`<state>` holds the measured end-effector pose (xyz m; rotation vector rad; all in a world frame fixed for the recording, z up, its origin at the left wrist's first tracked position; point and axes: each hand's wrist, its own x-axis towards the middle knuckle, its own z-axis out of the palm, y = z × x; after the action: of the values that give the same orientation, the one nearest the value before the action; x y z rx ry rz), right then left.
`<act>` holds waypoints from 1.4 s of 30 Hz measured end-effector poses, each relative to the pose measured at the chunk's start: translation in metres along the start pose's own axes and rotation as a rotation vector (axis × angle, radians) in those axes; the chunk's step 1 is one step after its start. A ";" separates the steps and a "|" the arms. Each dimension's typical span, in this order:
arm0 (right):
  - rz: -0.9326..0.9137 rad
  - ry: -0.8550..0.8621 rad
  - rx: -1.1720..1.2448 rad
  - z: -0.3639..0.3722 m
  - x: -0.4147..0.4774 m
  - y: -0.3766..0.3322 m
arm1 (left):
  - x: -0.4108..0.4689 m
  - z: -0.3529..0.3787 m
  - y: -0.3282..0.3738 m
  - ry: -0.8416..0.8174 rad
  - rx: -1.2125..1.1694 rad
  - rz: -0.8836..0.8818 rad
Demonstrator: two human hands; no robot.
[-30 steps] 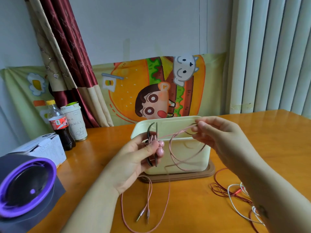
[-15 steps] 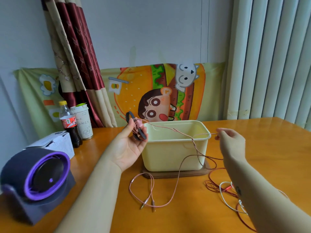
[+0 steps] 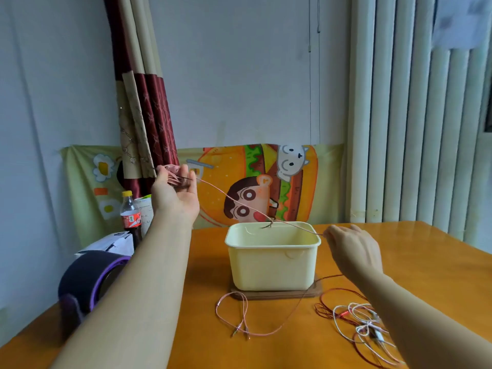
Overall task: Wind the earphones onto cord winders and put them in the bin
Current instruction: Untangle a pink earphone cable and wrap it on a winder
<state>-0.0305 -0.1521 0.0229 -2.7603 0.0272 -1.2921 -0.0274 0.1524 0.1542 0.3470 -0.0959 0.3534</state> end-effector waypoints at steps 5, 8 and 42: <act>-0.014 -0.147 -0.282 -0.034 0.025 0.013 | 0.014 0.013 0.024 0.018 0.096 0.209; 0.059 -0.388 -0.499 -0.049 0.036 0.013 | 0.017 0.015 0.028 0.037 0.132 0.259; -0.064 0.114 0.535 -0.167 0.143 -0.110 | -0.054 0.091 -0.004 -0.539 0.425 0.063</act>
<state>-0.0694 -0.0630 0.2488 -2.2497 -0.3487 -1.2454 -0.0797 0.0999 0.2303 0.8568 -0.5659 0.3337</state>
